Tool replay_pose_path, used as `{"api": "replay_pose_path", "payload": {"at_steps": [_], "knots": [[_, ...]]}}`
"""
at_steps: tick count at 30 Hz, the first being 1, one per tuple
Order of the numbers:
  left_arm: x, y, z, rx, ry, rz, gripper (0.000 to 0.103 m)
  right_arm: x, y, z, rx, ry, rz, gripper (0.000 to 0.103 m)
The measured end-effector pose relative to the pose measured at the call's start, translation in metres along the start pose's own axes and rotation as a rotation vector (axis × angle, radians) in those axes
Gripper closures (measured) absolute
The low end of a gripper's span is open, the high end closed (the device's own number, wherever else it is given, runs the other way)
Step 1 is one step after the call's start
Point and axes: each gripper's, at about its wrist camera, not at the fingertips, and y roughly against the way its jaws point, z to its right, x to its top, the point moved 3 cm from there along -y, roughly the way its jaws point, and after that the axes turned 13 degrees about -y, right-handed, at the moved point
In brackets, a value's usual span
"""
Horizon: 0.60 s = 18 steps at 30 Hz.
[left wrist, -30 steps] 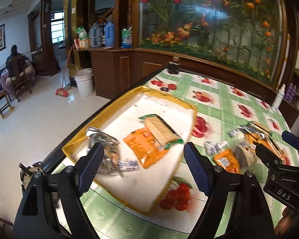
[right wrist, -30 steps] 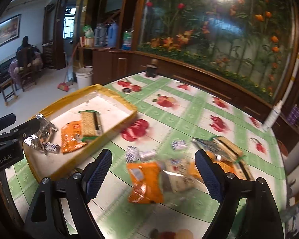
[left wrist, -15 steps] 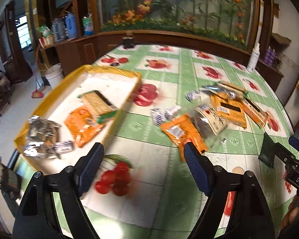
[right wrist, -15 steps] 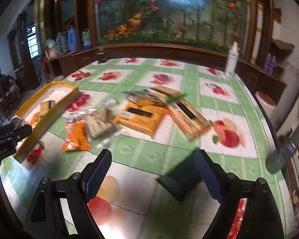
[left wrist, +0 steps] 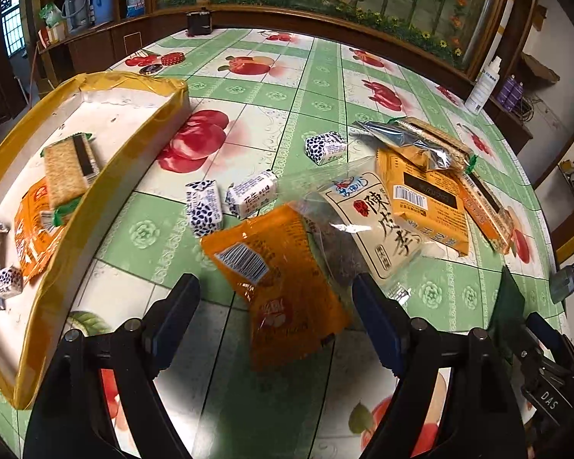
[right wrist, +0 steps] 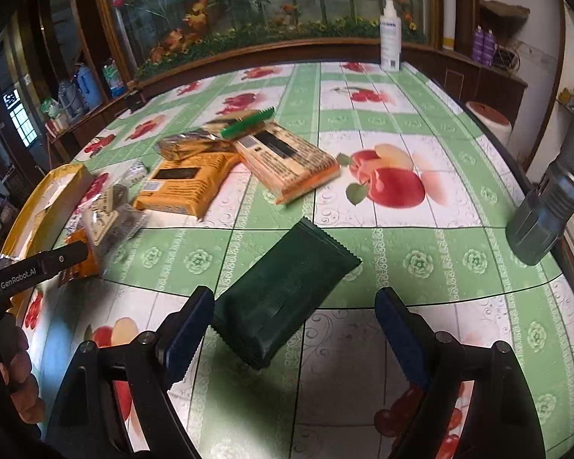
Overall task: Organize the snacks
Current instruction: 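Grasp an orange snack bag with the left gripper while the right grasps the dark green pack, then carry the orange bag with the left gripper while the right carries the green pack to the tray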
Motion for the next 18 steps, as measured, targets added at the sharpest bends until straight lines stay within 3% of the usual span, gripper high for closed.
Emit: {"api": "replay_pose_path", "payload": {"at_steps": [2,5,8,10,11,12,18], "knots": [[0.002,-0.004,-0.001,0.008,-0.001,0.001,0.021,0.002,-0.008,-0.003,-0.036,0.010,0.003,0.014],[0.001,-0.010,-0.002,0.092,-0.054,0.009,0.021,0.004,-0.013,-0.010,-0.053,0.047,-0.009,0.013],[0.000,-0.008,-0.006,0.080,-0.059,0.018,0.023,0.001,-0.014,-0.014,-0.072,0.107,-0.008,0.023],[-0.001,-0.005,-0.011,0.075,-0.061,0.032,0.036,0.001,-0.013,-0.016,-0.064,0.126,-0.002,0.034],[-0.002,-0.003,-0.014,0.076,-0.065,0.040,0.051,0.001,-0.010,-0.015,-0.054,0.131,0.002,0.045],[-0.003,-0.001,-0.017,0.067,-0.067,0.047,0.059,0.002,-0.009,-0.014,-0.051,0.135,0.006,0.057],[-0.019,0.015,-0.029,-0.003,-0.035,0.075,0.069,-0.002,-0.003,-0.011,0.015,0.138,-0.002,0.057]]}}
